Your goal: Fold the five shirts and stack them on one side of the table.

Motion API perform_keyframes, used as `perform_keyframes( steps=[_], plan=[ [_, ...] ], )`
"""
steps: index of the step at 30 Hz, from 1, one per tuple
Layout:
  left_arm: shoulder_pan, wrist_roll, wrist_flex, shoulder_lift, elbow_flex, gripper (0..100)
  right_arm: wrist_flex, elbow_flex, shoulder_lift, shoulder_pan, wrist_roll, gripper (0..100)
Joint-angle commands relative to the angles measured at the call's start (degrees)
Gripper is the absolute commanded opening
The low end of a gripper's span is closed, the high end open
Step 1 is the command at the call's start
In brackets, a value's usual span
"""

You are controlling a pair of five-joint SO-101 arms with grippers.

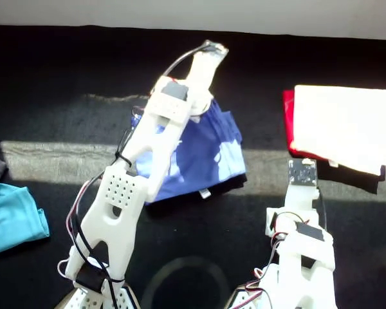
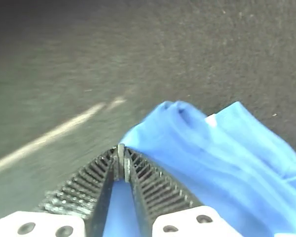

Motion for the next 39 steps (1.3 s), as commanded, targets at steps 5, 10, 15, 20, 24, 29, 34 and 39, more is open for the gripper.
perform_keyframes(
  steps=[5,10,15,20,24,29,34,39],
  plan=[
    [-1.36,-0.09,18.37,-0.75,-18.68,1,-0.92,0.48,-0.04,0.66,-0.62,0.7],
    [-6.2,-0.09,28.22,-0.48,-21.93,1,-0.57,-1.36,-0.04,0.4,-0.62,0.7],
    [-12.62,-0.18,32.0,0.13,-21.85,1,13.49,-20.53,0.66,-3.91,-4.22,0.7],
    [-14.9,-0.18,34.37,5.67,-22.2,1,21.32,-38.11,0.75,-16.31,-10.55,0.7],
    [-14.55,0.0,33.85,9.1,-22.46,1,20.44,-39.96,0.75,-28.44,-11.52,0.7],
    [-16.31,-0.09,30.95,10.24,-22.46,1,12.26,-32.84,7.08,-32.04,-11.08,0.7],
    [-19.21,-0.18,31.12,10.59,-22.11,1,2.42,-28.88,22.46,-29.58,-6.86,0.7],
    [-20.18,-0.18,31.03,10.59,-22.37,1,0.66,-32.4,33.89,-26.95,-6.95,0.7]
  ],
)
